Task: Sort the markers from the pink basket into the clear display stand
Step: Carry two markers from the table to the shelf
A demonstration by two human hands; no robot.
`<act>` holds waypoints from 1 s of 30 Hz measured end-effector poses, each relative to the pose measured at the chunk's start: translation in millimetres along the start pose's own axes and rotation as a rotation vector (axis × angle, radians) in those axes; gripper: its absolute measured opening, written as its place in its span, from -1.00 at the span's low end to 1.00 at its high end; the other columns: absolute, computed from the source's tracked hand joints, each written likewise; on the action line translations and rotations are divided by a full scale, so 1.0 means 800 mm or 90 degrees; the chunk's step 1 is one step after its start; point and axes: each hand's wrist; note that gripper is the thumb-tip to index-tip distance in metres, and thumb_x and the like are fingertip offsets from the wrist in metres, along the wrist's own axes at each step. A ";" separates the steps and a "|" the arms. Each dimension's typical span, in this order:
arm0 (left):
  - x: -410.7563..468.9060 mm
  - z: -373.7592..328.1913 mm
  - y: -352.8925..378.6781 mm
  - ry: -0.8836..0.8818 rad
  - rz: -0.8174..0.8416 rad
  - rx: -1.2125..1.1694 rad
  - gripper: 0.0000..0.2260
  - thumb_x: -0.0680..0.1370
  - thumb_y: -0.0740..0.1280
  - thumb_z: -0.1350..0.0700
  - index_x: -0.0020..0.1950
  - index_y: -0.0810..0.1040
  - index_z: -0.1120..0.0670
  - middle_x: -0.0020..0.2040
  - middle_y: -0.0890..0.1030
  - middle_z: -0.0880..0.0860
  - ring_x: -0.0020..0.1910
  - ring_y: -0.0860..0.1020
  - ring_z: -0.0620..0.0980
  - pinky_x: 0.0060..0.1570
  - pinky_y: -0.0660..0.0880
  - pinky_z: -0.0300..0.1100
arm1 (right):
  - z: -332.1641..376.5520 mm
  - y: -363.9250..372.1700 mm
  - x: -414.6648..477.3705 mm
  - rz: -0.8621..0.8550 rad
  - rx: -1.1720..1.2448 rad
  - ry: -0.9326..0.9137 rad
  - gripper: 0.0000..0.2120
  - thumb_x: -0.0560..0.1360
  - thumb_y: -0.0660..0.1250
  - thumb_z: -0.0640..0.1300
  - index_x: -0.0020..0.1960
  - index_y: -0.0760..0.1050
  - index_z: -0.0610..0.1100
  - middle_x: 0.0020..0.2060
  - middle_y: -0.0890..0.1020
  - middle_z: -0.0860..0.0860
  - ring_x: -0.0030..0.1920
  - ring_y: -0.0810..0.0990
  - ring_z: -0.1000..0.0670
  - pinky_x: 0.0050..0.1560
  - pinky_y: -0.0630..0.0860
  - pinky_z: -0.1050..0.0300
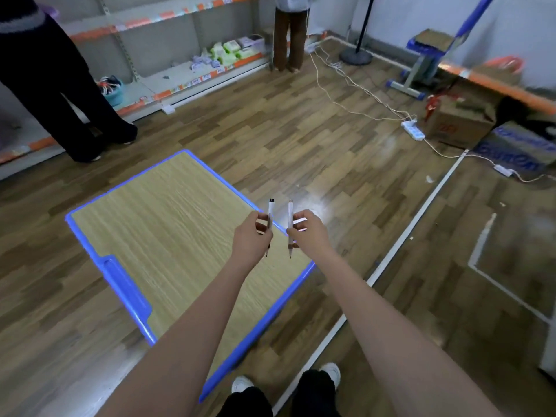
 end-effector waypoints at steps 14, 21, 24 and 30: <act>0.017 -0.173 0.261 0.119 0.184 -0.010 -0.84 0.49 0.32 0.24 0.02 0.49 0.04 -0.14 0.57 0.03 -0.25 0.58 0.01 -0.25 0.58 -0.08 | -0.061 -0.301 0.023 -0.168 0.066 0.013 -0.84 0.51 0.34 -0.26 0.04 0.43 -0.08 -0.15 0.54 0.02 -0.23 0.58 0.02 -0.03 0.60 -0.18; -0.014 -0.256 0.383 0.178 0.314 -0.034 -0.83 0.50 0.33 0.27 0.06 0.51 0.10 -0.19 0.58 0.03 -0.26 0.59 0.01 -0.28 0.59 -0.09 | -0.103 -0.436 -0.014 -0.333 0.121 0.040 -0.85 0.52 0.30 -0.30 0.04 0.41 -0.13 -0.14 0.57 -0.01 -0.33 0.58 0.03 -0.08 0.61 -0.21; -0.030 -0.288 0.432 0.227 0.369 -0.015 -0.85 0.49 0.31 0.29 0.01 0.51 0.10 -0.22 0.55 -0.01 -0.25 0.57 0.00 -0.28 0.57 -0.14 | -0.118 -0.481 -0.028 -0.392 0.135 0.061 -0.84 0.52 0.31 -0.29 0.05 0.40 -0.13 -0.07 0.58 -0.08 -0.29 0.59 0.02 -0.10 0.62 -0.16; -0.051 -0.339 0.535 0.264 0.475 0.011 -0.87 0.52 0.34 0.20 0.05 0.50 0.06 -0.11 0.59 0.03 -0.20 0.58 -0.05 -0.45 0.47 -0.38 | -0.148 -0.569 -0.043 -0.498 0.164 0.085 -0.80 0.50 0.33 -0.30 0.06 0.41 -0.11 -0.11 0.58 -0.01 -0.24 0.61 0.01 -0.12 0.64 -0.09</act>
Point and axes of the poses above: each hand's wrist, its own x-axis towards the middle knuckle, its own y-axis out of the palm, z = x × y
